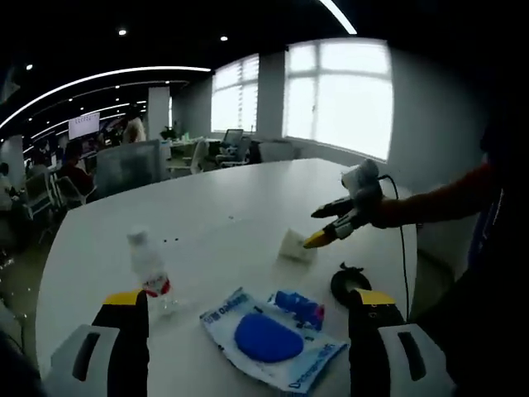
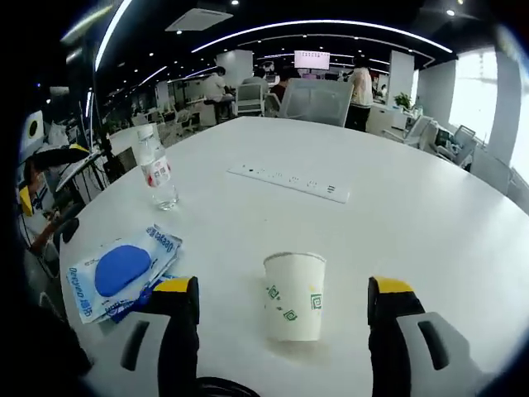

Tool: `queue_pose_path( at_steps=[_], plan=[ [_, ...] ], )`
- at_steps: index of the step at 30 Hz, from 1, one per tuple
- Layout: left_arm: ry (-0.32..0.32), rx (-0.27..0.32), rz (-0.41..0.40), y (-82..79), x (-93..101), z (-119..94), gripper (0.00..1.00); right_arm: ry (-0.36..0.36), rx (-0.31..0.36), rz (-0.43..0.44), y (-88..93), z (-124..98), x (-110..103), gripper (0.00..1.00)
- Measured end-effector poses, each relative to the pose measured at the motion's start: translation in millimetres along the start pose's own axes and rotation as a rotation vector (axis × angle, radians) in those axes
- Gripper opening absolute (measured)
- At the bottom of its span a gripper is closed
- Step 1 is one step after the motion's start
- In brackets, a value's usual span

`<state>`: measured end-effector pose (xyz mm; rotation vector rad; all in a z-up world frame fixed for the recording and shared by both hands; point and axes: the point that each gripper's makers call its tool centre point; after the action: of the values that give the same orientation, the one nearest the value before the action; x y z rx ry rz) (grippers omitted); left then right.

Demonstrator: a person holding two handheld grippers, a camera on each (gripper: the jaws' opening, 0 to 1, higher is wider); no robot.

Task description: Arrange the tabletop items into an orderly group along one side of the table until the central work area is clear of visible clutter.

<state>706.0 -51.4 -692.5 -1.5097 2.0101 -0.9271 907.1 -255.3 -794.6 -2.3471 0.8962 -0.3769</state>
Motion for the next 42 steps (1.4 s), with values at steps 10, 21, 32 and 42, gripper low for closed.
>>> queue_pose_path(
  at_steps=[10, 21, 32, 42],
  plan=[
    [0.024, 0.033, -0.006, -2.4, 5.4, -0.4, 1.00, 0.005, -0.033, 0.000, 0.4, 24.7, 2.6, 0.72],
    [0.064, 0.042, 0.000, 3.8, 12.4, 0.0, 0.99, -0.012, -0.098, -0.025, 11.9, 43.7, -2.4, 0.65],
    [0.066, 0.041, -0.011, 9.5, 9.4, -4.0, 0.94, 0.009, -0.125, -0.037, 12.3, 56.0, -1.6, 0.62],
    [0.035, 0.071, -0.048, 11.2, -3.0, -10.6, 0.99, 0.024, -0.165, -0.024, 20.0, 66.2, 2.1, 0.53]
  ],
)
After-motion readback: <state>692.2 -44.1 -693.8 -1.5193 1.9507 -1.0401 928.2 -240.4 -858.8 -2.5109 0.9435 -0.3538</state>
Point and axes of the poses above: the point that each gripper's makers call its tool centre point, and the gripper's own axes: z roughly forward along the fingers, x roughly to its right, y roughly out of its underside, and after that the axes turned 14 degrees about -x, right-handed
